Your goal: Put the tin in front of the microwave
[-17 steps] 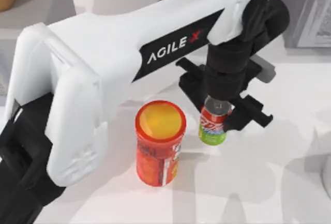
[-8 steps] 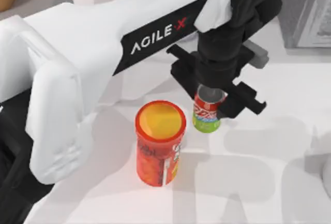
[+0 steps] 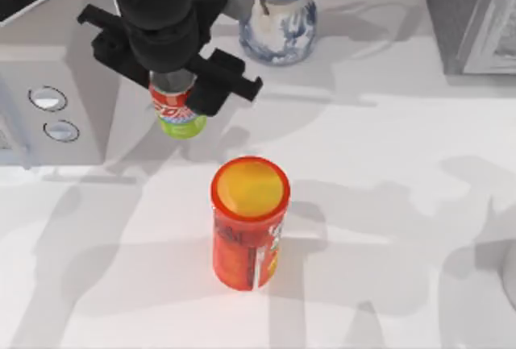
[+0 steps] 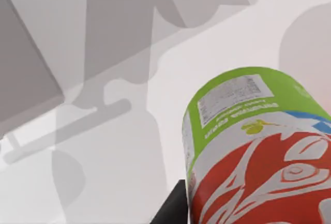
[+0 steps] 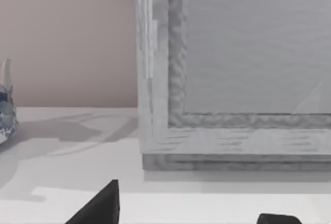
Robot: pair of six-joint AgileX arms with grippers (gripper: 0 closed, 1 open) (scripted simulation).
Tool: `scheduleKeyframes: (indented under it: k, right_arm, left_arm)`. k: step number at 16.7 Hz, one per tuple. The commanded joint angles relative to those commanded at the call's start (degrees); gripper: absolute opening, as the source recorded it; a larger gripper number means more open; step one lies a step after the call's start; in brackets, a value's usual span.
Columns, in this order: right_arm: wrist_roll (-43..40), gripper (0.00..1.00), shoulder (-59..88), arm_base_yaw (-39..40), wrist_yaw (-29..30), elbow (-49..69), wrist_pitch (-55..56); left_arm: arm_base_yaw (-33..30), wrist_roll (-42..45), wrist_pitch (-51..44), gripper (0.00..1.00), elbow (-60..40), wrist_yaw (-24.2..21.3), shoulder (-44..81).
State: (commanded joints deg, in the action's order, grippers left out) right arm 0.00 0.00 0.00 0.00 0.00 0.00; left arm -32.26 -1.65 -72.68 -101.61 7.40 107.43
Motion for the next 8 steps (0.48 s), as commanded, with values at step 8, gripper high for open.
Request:
scheduleKeyframes:
  k: [8]
  right_arm:
    - [0.0,1.0,0.0,0.0,0.0,0.0,0.0]
  left_arm:
    - [23.8,2.6,6.4,0.0,36.6,-3.9,-26.0]
